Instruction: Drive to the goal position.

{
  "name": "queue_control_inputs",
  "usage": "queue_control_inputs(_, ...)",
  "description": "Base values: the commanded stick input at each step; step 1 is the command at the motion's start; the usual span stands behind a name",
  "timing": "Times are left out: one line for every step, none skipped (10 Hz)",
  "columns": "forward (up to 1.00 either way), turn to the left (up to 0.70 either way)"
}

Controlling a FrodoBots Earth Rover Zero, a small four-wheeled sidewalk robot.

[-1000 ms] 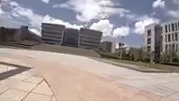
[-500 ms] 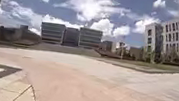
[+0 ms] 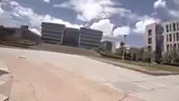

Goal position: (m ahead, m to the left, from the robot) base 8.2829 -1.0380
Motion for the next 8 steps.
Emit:
queue_control_inputs(1.0,0.05)
queue_control_inputs(1.0,0.05)
queue_control_inputs(1.0,0.05)
queue_control_inputs(1.0,0.05)
queue_control_inputs(1.0,0.05)
queue_control_inputs(1.0,0.05)
queue_control_inputs(1.0,0.05)
queue_control_inputs(1.0,0.05)
